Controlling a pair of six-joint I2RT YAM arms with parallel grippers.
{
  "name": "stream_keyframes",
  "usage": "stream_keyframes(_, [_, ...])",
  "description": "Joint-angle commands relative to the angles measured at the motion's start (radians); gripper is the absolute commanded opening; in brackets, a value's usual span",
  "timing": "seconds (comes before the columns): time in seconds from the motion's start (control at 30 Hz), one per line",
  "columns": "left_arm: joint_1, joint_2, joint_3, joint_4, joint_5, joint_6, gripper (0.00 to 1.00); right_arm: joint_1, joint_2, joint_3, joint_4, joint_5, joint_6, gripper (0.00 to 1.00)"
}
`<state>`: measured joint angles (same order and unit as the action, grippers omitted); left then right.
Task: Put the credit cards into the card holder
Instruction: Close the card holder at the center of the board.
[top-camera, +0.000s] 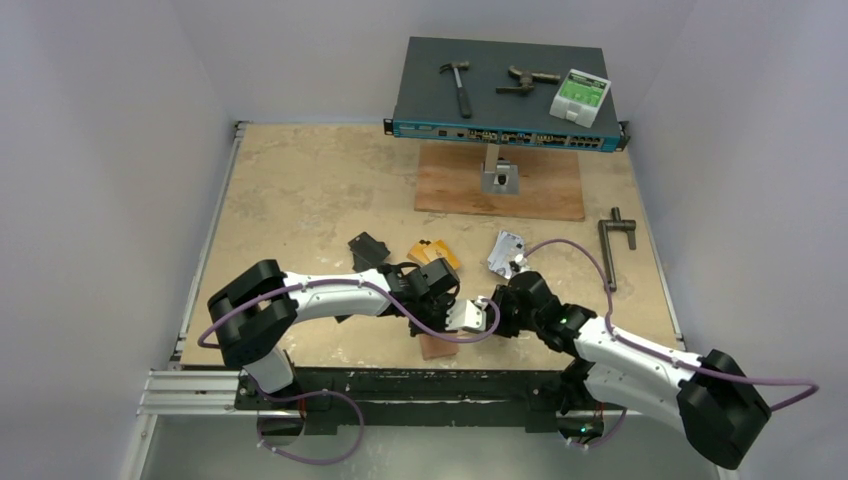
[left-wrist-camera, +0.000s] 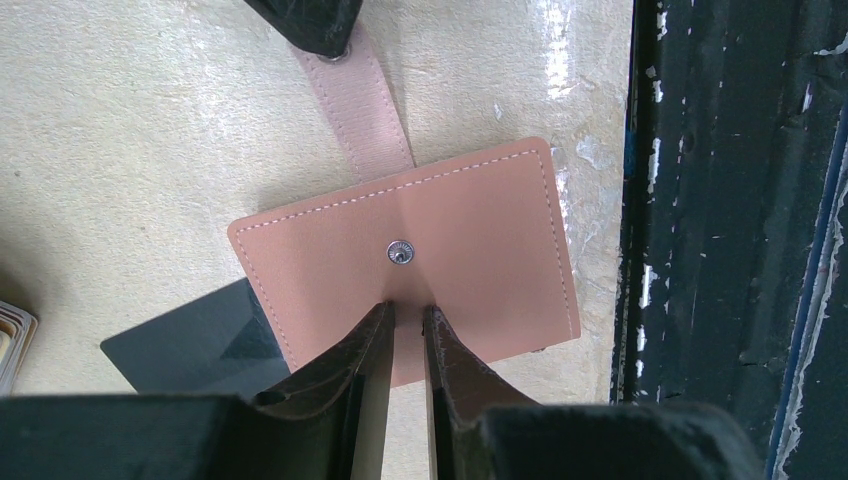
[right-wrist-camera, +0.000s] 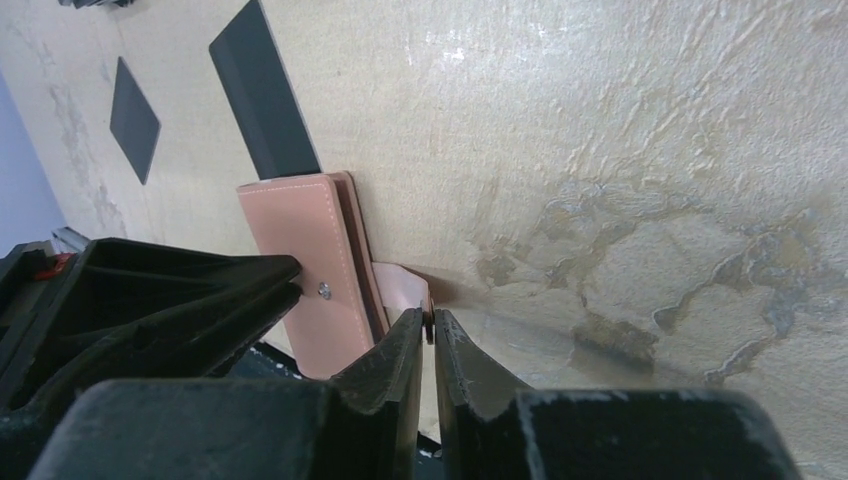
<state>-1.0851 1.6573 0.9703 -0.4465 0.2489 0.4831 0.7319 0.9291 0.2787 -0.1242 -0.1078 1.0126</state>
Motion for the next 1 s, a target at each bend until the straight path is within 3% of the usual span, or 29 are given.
stream_keyframes(0.0, [0.000,0.007,-0.016,0.011,-0.044,0.022,0.18,-0.008,0.034,0.019,0.016,-0.012,-0.011,0.13])
stream_keyframes(0.07, [0.000,0.005,-0.015,0.011,-0.046,0.022,0.18,-0.007,0.048,0.023,0.015,-0.014,-0.016,0.13])
stream_keyframes(0.13, [0.001,0.004,-0.015,0.011,-0.047,0.022,0.18,-0.007,0.046,0.021,0.020,-0.009,-0.014,0.01])
stream_keyframes(0.33, [0.000,-0.011,-0.011,0.019,-0.074,0.023,0.18,-0.008,0.007,0.013,0.031,-0.008,-0.007,0.00])
stream_keyframes(0.53, [0.015,-0.121,0.063,-0.037,-0.122,0.034,0.29,-0.007,-0.010,-0.003,0.098,-0.064,-0.031,0.00])
stream_keyframes(0.7, [0.068,-0.198,0.120,-0.136,-0.022,0.042,0.34,-0.008,0.016,0.015,0.091,-0.074,-0.059,0.00])
stream_keyframes(0.97, [0.117,-0.265,-0.117,-0.073,0.089,0.267,0.33,-0.008,0.023,0.063,0.033,-0.065,-0.091,0.00])
